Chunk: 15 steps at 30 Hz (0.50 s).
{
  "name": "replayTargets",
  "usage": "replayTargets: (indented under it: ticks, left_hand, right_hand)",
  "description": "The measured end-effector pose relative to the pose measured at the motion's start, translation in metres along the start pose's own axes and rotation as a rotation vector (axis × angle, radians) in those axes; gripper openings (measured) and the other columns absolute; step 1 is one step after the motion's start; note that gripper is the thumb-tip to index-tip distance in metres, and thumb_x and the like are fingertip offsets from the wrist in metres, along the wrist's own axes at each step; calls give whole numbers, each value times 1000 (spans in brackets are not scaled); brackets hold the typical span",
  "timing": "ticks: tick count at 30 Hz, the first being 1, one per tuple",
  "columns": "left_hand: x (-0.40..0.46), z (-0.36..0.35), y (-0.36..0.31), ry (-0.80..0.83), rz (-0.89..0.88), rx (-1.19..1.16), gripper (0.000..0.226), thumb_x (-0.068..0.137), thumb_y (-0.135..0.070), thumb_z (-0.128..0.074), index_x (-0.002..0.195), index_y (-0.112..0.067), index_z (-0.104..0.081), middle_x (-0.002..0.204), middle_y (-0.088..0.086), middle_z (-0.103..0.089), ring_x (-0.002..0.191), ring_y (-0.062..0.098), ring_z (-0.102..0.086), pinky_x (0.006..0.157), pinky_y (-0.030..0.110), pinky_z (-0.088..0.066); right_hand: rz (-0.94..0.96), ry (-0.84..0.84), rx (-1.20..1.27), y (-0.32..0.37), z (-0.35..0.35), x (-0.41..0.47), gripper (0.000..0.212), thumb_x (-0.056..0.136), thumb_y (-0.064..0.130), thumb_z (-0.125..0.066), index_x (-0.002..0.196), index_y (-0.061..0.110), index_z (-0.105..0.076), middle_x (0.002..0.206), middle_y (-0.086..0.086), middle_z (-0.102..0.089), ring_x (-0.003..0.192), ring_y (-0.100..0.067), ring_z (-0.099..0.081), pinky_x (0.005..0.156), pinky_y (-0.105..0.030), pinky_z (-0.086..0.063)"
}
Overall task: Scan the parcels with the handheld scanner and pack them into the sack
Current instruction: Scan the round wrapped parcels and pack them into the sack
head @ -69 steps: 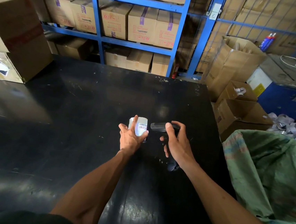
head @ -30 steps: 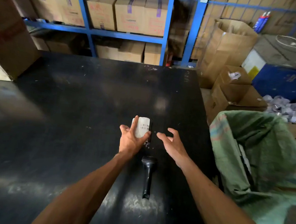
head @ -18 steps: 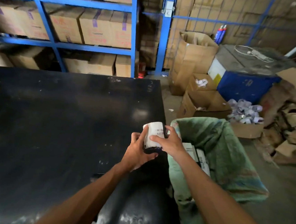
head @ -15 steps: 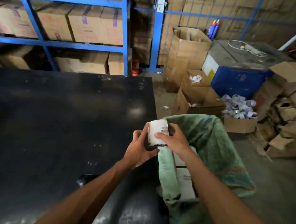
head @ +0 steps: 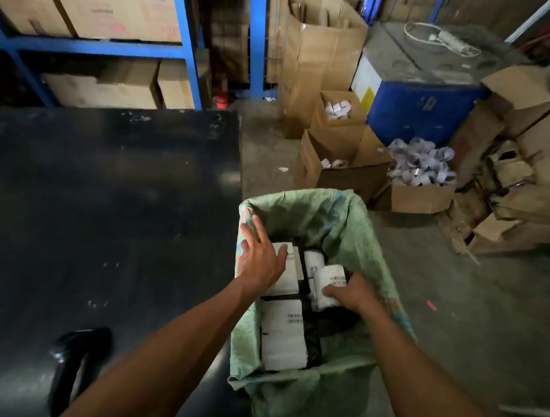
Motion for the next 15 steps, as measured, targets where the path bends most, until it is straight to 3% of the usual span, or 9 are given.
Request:
replayTargets:
  ticks: [2,5,11,15]
  left_hand:
    - [9,2,2,-41,52,45,94,101,-49,-44,156,0,14,152,31,-25,117,41,-59,92,46,-52]
    - [18,3,8,-75,82,135,90,102,-46,-43,157,0,13,132,23,-44,94,33,-68,71,40,-55]
    - [20,5,10,-62,106,144,90,102,-43,-46,158,-4,13,128,21,-46,89,36,-67,65,39,-47]
    - [23,1,11,-79,101,195,89,103,-45,-44,158,-2,11,126,19,-47,85,33,-66,60,35,-42]
  right_hand:
    - [-90,73,-123,-25,-16,24,110,57,48,-91,148,5,-44,136,-16,-63,115,-33,-65,97,-41,-55]
    - [-165,184,-241,-49,-37,45,127,43,52,-89,150,3,-41,139,-17,-60,114,-34,-64,93,-42,-57]
    - [-231,330,-312,-65,-69,65,105,62,39,-93,147,1,-45,139,-19,-59,104,-30,-64,78,-34,-54]
    - [-235,324,-260,-79,-85,82,116,52,35,-100,148,0,-45,144,-20,-56,124,-33,-60,101,-43,-53]
Point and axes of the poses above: each hand's wrist, its own x-axis towards the middle knuckle, its own z-axis out of the back of the hand, y = z × x, the point moved 3 cm from there along x, towards the middle knuckle
